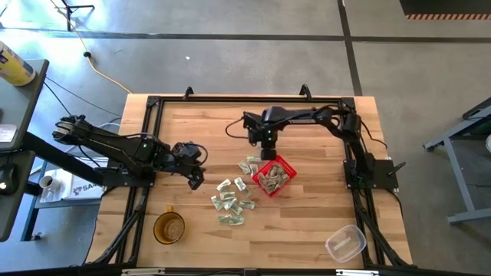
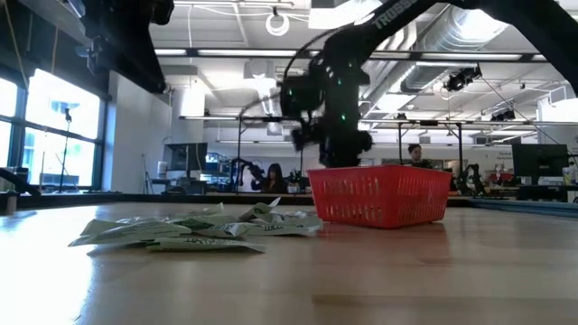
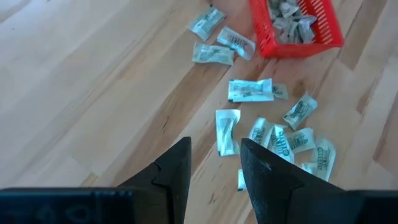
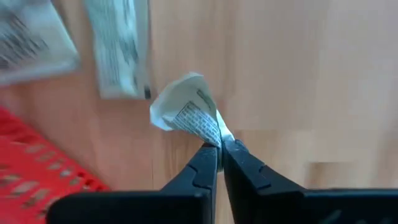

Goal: Pick and place items into bin
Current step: Put the light green stevia packet into the red bin

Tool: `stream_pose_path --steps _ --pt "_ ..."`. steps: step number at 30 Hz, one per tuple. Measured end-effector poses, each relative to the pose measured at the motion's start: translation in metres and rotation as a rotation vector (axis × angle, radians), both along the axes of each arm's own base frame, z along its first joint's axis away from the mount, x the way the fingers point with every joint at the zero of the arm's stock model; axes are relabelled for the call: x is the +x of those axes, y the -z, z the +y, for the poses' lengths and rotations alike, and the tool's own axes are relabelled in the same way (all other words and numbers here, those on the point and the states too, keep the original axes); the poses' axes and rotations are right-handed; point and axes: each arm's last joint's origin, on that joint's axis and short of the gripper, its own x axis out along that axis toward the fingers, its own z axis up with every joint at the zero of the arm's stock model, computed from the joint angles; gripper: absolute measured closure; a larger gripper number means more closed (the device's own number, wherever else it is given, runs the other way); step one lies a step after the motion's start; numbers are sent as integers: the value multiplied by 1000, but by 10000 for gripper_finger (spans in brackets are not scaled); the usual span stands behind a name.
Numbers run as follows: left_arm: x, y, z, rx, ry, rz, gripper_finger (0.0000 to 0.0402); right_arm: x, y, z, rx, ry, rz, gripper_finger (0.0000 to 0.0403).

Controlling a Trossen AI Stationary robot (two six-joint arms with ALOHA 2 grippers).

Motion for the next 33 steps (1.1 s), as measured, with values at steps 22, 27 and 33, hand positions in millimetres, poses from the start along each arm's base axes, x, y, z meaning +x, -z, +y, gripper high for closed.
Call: stream_pose_path --steps 22,27,33 --pt "29 14 14 -116 -31 -55 229 -54 -32 100 261 68 111 290" --pt "52 35 19 -183 19 -28 229 -59 -50 108 138 80 57 207" --pt "80 48 38 -79 59 -97 229 -81 -97 119 -55 70 -121 108"
